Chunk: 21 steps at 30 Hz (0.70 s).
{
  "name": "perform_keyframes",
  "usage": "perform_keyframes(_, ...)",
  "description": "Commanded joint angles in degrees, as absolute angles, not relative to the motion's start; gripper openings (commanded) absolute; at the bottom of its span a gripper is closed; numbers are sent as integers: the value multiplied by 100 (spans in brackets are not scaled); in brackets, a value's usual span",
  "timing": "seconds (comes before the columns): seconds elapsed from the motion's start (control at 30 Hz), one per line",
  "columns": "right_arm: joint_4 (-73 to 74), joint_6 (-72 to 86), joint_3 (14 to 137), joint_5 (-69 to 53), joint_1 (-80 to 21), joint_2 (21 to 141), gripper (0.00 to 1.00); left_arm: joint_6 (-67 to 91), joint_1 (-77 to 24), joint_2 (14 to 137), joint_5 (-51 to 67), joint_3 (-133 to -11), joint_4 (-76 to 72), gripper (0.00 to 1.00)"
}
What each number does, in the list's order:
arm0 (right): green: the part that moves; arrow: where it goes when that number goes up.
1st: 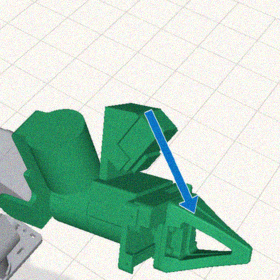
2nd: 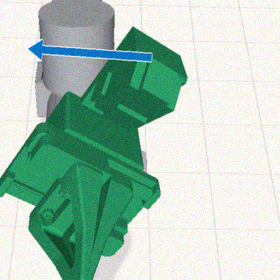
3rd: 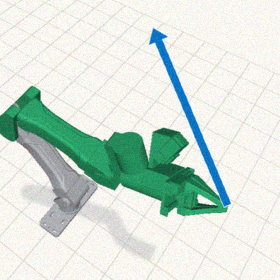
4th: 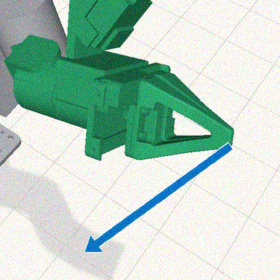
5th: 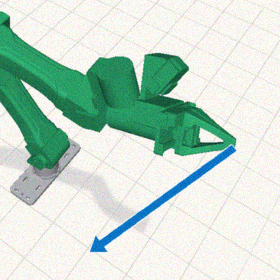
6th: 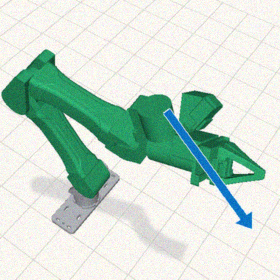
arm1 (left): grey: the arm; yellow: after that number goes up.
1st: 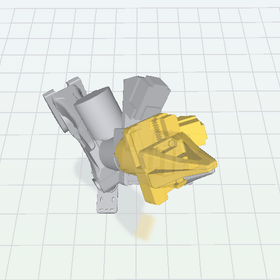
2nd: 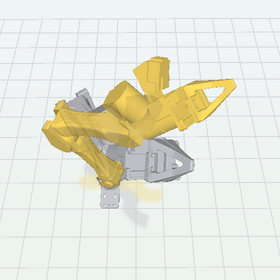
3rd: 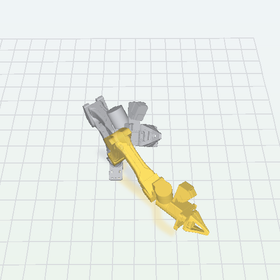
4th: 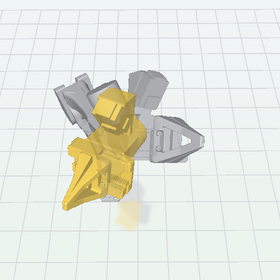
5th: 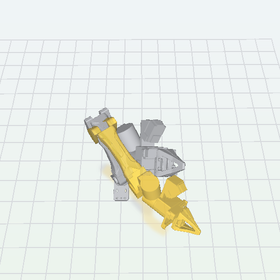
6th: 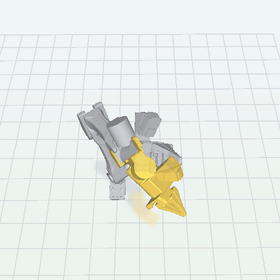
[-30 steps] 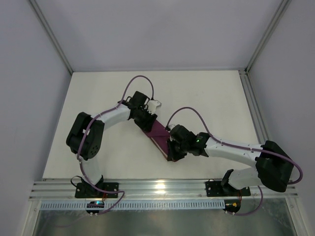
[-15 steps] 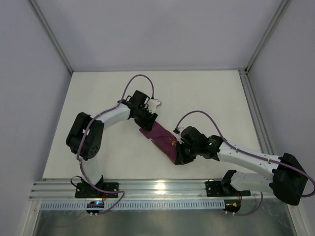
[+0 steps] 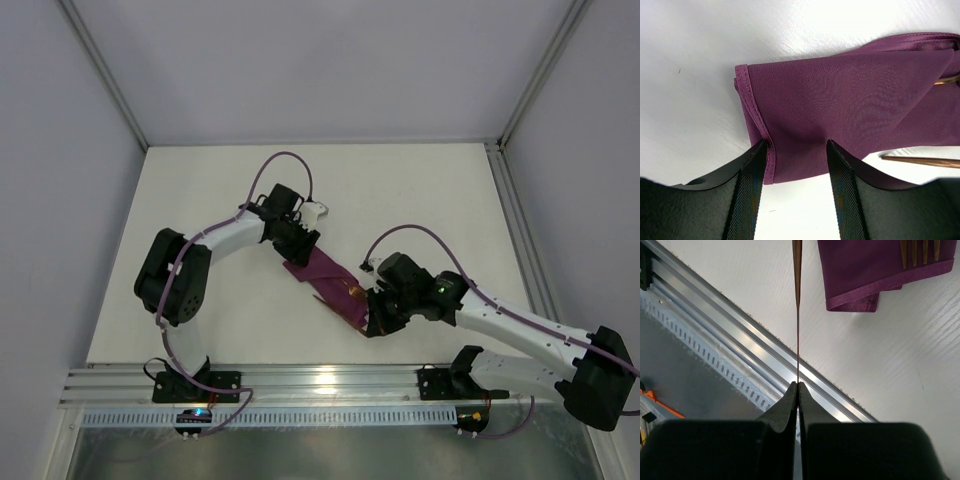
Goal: Fold the napkin into a case and place the utensils inside
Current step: Pick up the knife from the center of the board.
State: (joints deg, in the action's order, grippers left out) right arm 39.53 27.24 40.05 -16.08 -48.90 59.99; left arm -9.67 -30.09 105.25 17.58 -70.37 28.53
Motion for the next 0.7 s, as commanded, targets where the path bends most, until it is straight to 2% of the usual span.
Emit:
perform_keyframes(0.0,4227,2619,4324,-1854,-4843,5775,3,-1037,-3023,10283,1837,-7233,2848,53)
perform_keyframes(0.3,4307,2575,4553,-2004,-4141,5511,3,-1037,-3023,10275,1820,-7225,2848,53)
perform_keyframes(0.67,3929,2839,3999,-2521,-3200,4729,3,-1046,-3023,10283,1846,-7216,2839,52)
